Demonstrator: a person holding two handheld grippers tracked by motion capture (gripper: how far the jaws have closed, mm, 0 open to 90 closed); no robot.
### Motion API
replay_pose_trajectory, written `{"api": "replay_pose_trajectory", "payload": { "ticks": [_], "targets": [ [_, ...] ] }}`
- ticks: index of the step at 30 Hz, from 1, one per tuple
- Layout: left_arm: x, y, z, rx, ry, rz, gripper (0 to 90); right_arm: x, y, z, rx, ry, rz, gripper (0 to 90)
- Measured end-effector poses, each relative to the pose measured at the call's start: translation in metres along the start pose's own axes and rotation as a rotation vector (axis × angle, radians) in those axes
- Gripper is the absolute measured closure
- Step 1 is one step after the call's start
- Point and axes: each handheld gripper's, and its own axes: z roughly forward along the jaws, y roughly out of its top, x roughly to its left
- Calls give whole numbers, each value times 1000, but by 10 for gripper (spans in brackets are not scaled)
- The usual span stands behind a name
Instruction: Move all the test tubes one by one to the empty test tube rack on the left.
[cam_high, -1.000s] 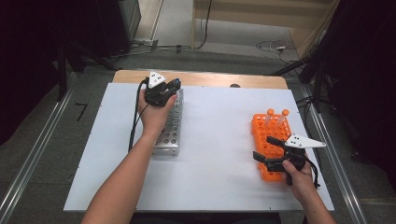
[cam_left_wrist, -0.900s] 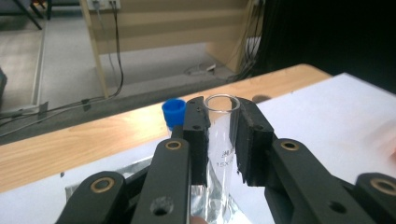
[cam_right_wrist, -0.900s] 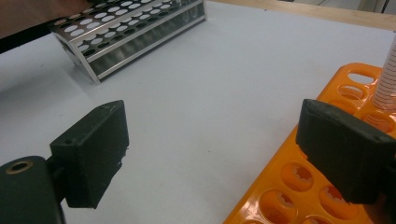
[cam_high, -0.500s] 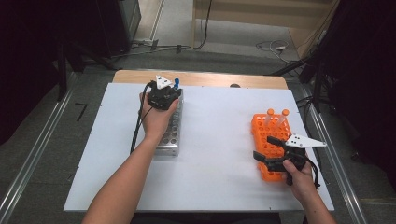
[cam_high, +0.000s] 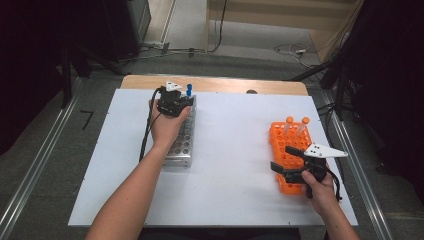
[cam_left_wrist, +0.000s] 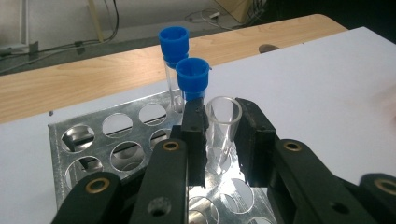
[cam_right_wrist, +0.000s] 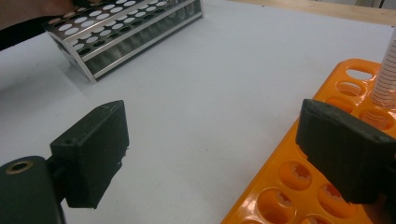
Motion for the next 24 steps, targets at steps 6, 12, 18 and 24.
{"api": "replay_pose_trajectory", "payload": {
  "ticks": [6,12,18,24],
  "targets": [
    [2,0,-1,9,-29,-27,604,-1,1,1,7,-7,4,81],
    [-1,3,-13,-43,-90,-40,398,-1,1,0,5,-7,14,81],
    [-12,5,-28,-63,-168,-42,134,-1,4,1,11,-15,12,81],
    [-26,1,-47,-99,-203,-22,8,-1,5,0,9,-18,13,81]
  ]
}}
